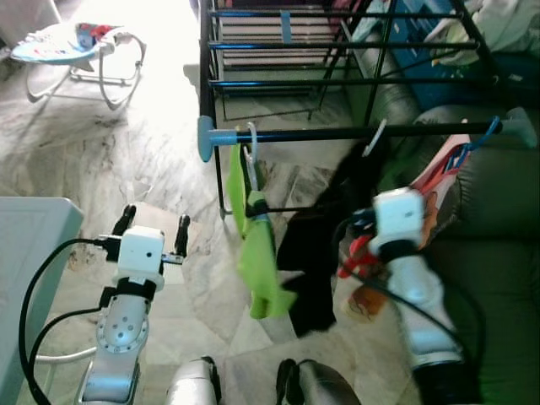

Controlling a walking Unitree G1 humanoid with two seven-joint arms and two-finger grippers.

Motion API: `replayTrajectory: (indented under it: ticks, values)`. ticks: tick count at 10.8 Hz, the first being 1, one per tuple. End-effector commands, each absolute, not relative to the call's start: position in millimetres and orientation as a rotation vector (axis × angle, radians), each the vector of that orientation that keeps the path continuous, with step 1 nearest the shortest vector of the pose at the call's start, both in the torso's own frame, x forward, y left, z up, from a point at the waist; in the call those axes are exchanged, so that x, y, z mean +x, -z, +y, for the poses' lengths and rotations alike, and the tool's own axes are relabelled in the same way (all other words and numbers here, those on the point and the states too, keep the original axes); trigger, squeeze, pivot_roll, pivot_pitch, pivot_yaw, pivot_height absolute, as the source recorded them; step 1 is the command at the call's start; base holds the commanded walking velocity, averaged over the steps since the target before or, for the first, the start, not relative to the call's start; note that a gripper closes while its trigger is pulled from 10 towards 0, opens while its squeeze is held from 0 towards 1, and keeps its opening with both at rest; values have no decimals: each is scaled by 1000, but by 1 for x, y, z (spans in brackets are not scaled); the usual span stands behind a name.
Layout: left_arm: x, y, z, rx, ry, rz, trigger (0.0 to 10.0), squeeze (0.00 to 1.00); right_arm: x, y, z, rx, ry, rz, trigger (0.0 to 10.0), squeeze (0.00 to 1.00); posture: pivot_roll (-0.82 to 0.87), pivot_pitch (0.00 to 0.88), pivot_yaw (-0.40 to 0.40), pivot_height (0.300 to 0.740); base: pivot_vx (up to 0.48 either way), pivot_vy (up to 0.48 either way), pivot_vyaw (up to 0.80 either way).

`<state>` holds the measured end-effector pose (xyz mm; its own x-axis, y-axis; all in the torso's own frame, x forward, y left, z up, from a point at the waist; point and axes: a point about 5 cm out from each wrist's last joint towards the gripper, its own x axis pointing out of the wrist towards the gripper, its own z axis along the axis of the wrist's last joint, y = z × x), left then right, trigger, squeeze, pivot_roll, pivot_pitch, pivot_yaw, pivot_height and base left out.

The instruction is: Hang hanger

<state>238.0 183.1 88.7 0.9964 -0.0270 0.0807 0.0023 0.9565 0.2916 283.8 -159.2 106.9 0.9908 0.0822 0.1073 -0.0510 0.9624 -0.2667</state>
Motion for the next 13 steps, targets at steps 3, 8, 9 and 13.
replayTrajectory:
  ticks: [3, 8, 9, 13]
  values:
    - [236, -88, 185, 292, 17, -69, 10000, 0, 278, -84, -194, -313, 71, 57, 10000, 0, 18, 191, -42, 740, 0, 0, 0]
    - [236, -88, 182, 295, 30, -69, 10000, 0, 293, -97, -211, -323, 47, 49, 10000, 0, 17, 193, -38, 740, 0, 0, 0]
    - [236, -88, 182, 295, 31, -67, 10000, 0, 300, -86, -212, -311, -78, 154, 10000, 0, 19, 197, -36, 740, 0, 0, 0]
    - [235, -86, 181, 296, 35, -57, 10000, 0, 327, -112, -260, -383, -233, 231, 0, 0, 27, 201, -43, 740, 0, 0, 0]
